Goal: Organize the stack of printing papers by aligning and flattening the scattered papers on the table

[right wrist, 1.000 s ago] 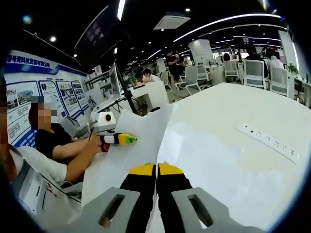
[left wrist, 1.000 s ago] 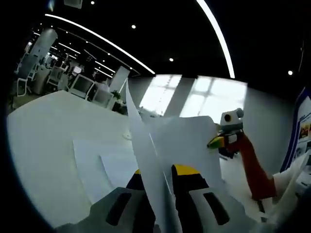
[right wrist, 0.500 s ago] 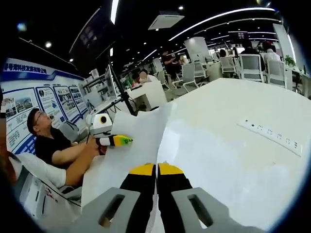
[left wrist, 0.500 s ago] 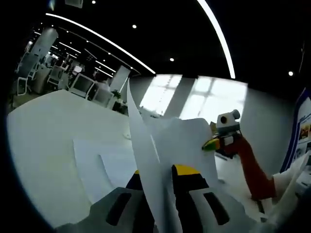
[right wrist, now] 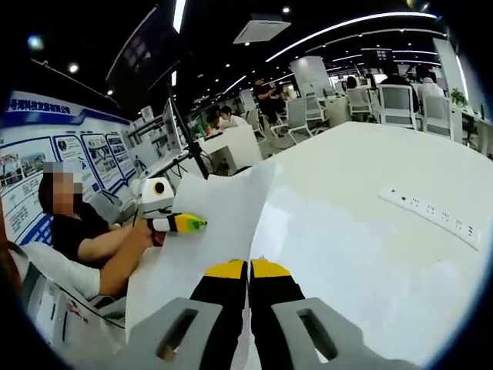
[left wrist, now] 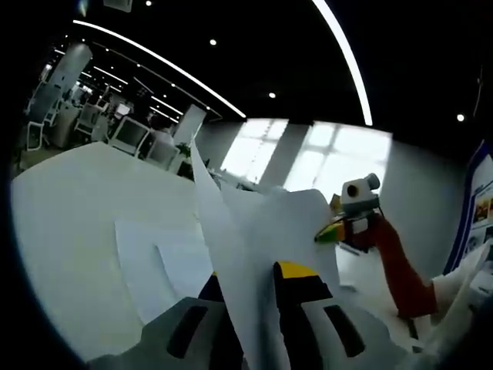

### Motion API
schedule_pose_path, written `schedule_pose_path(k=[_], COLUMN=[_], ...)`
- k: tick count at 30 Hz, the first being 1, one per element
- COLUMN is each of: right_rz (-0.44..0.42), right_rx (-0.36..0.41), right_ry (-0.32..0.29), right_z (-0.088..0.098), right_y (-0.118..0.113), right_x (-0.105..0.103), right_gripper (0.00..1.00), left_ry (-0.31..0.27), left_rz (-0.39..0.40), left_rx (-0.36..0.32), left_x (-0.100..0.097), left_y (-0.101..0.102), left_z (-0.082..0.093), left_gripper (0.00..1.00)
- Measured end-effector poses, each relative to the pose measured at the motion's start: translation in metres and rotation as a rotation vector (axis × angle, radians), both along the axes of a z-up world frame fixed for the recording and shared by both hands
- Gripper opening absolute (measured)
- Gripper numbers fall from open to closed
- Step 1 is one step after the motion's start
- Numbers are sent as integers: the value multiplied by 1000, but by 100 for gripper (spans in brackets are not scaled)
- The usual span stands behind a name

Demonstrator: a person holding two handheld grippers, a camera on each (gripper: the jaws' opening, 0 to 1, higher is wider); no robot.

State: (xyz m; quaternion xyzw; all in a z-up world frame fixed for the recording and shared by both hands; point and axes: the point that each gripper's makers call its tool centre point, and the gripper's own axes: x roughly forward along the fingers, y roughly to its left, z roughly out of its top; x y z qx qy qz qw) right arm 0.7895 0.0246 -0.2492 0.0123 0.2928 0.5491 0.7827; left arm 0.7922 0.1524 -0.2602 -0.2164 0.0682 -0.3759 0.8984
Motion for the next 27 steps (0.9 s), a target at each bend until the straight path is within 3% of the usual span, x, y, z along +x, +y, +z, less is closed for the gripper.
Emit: schedule_pose_path(k=[27], right_rz=[12], right_rx=[50], right_ry=[38], right_z=[-3], right_y=[17], right_x=[-4], right_gripper=[0], left_ry=[-1], left_rz=[5], left_rx=[-3], left_x=[4], left_y=[1], left_z=[0], left_gripper=[16])
